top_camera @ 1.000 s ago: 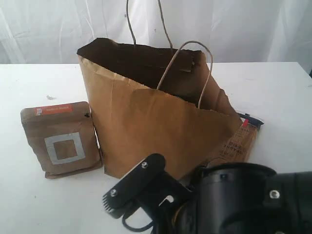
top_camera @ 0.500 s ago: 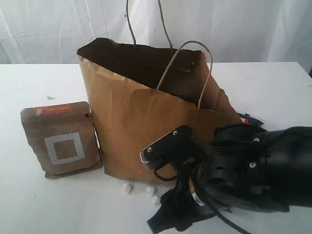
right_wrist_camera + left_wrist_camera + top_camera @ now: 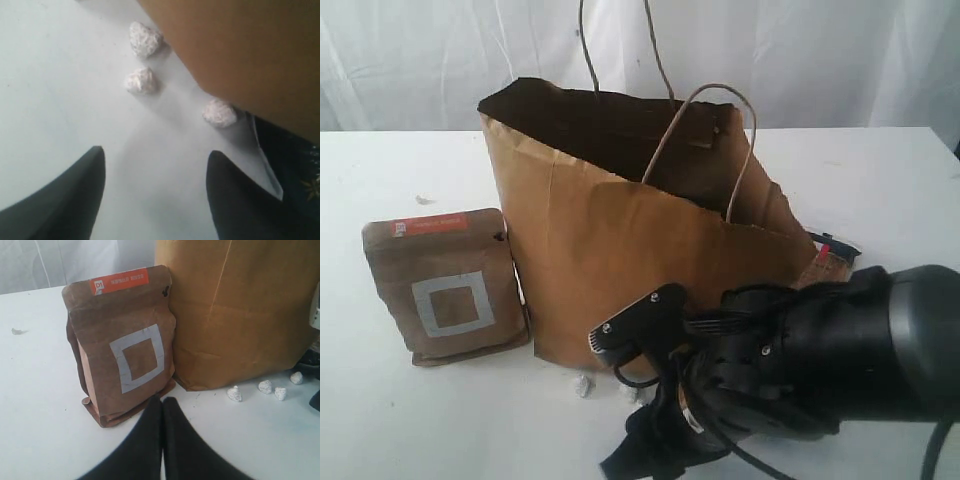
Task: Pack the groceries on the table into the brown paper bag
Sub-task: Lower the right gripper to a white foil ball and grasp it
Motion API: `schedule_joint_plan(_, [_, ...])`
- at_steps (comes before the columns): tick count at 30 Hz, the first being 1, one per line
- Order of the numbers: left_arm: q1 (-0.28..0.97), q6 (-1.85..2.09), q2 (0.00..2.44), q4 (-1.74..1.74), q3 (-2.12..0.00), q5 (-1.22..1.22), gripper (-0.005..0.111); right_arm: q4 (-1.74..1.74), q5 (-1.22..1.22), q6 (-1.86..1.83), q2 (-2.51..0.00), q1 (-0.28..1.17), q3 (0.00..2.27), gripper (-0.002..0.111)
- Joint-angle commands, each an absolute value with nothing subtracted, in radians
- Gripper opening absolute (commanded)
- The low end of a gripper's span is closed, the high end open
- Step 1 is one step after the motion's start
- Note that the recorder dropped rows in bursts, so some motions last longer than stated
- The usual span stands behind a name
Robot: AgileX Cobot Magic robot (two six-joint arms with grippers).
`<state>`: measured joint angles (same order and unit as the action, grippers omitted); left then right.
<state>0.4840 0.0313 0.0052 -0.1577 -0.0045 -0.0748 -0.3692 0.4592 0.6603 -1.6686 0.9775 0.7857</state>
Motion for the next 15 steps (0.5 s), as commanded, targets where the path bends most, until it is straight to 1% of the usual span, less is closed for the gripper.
schedule_joint_plan(1, [0.480,0.025,0.000,-0.159,0.000,-0.075,0.001,-0.389,0.440,0.657,-1.683,0.924,0.782,0.055])
schedule_joint_plan(9, [0.480,0.025,0.000,-0.159,0.000,-0.075,0.001,-0.414,0.397,0.657,-1.683,0.856,0.782,0.055])
schedule_joint_plan(11, [0.480,0.025,0.000,-0.159,0.000,-0.075,0.001,-0.419,0.397,0.657,-1.685,0.845,0.782,0.053])
schedule_joint_plan(15, [0.480,0.025,0.000,-0.159,0.000,-0.075,0.001,-0.419,0.379,0.654,-1.694,0.845,0.782,0.045])
